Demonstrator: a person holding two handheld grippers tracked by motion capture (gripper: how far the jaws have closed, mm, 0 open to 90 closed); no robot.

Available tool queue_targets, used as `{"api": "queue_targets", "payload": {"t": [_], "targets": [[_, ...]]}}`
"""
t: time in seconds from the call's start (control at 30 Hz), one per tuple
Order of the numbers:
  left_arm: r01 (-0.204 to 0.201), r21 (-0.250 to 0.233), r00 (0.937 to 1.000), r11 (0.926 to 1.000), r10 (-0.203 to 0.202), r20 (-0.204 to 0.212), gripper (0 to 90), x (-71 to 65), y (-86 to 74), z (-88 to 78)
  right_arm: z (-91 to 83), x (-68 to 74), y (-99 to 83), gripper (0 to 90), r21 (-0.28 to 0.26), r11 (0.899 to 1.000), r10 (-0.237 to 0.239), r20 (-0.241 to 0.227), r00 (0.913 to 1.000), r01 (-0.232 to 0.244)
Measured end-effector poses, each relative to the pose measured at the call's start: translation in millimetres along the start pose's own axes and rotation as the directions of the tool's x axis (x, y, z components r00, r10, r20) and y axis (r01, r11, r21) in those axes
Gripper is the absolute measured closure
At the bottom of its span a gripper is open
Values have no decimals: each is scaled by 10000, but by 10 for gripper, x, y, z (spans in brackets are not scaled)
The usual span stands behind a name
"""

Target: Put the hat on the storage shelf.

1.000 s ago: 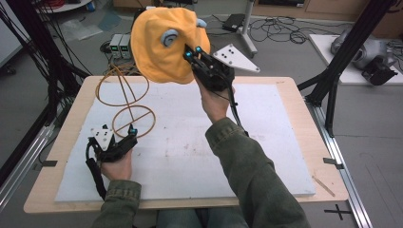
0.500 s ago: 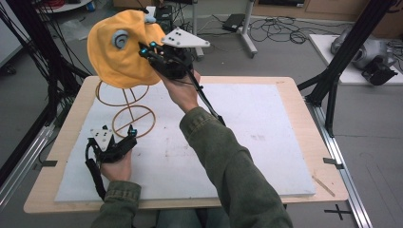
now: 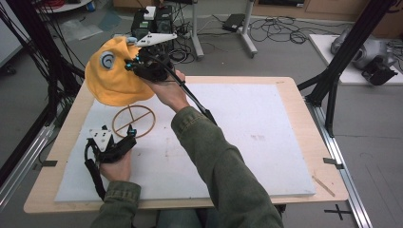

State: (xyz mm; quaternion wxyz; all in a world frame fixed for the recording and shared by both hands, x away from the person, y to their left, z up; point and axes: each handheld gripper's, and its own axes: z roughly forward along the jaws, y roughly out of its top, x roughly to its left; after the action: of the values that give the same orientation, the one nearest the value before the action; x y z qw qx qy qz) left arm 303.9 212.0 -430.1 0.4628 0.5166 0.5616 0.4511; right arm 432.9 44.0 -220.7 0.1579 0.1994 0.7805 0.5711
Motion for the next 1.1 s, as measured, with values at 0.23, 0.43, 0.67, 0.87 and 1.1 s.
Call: {"api": "queue_targets", "payload": {"t": [0.23,0.43,0.67,0.87,1.1], "targets": [[34,-23,10000,10000,-34,-16,149,-3,-2,5,78,18,-45,878,466,9989,-12,-290,9996,25],[9,-20,10000,10000,-9,-6,149,1,-3,7,118,20,-70,871,637,9980,11,-316,9995,10],[70,-5,10000,10000,-70,-14,149,6,-4,3,135,24,-89,850,567,9983,123,-361,9993,-103],[37,17,10000,10000,-37,-2,149,3,-7,4,130,-11,-99,428,505,9977,478,-503,9976,-453],[8,14,10000,10000,-8,-12,148,8,-6,-1,-15,-130,-132,190,239,9970,734,-18,9973,-733]]}}
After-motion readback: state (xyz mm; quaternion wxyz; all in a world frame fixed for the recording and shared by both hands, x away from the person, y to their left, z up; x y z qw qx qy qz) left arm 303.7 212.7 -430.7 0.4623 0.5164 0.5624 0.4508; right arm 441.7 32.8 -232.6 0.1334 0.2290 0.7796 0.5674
